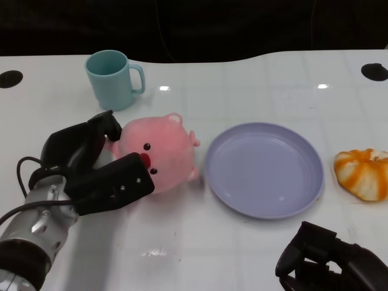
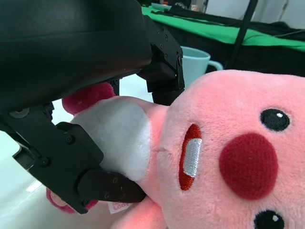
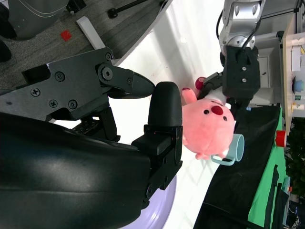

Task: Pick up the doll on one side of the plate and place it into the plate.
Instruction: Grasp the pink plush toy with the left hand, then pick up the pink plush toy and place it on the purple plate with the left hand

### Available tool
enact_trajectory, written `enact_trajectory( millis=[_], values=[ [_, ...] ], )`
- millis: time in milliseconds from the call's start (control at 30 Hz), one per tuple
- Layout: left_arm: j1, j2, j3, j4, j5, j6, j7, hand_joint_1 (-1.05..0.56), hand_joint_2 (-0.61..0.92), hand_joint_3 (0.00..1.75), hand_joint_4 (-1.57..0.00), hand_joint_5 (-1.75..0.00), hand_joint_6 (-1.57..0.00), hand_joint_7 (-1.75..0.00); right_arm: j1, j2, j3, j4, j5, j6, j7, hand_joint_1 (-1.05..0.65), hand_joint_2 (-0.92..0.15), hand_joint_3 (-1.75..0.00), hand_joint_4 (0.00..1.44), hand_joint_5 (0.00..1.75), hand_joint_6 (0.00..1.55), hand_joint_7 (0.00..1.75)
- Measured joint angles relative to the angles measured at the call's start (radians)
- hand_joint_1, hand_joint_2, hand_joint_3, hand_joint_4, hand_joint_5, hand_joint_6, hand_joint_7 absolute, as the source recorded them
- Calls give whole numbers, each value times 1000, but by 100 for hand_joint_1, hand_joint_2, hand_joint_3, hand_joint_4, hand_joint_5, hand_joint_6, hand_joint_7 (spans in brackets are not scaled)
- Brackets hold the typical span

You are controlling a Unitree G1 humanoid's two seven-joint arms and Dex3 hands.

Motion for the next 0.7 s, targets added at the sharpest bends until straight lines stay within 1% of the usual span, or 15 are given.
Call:
enact_trajectory(
  millis=[133,333,500,700],
  values=[
    [14,-1,17,-90,-5,6,-15,-12,48,116,-92,-175,-75,-175,-1,1,2,1,0,0,0,-22,-88,-62,65,175,44,166],
    [21,-32,18,-187,-8,13,-56,-17,46,117,-92,-175,-75,-175,-1,2,10,1,-1,0,-1,-22,-88,-62,65,175,44,167],
    [5,-80,-13,-209,13,10,-63,-17,42,121,-94,-175,-77,-174,-1,3,20,0,-1,1,-3,-22,-88,-62,65,175,44,167],
    [-67,-174,-45,-167,28,16,-65,-18,39,127,-96,-175,-79,-175,0,4,34,-1,-2,2,-8,-22,-88,-62,64,175,44,168]
  ],
)
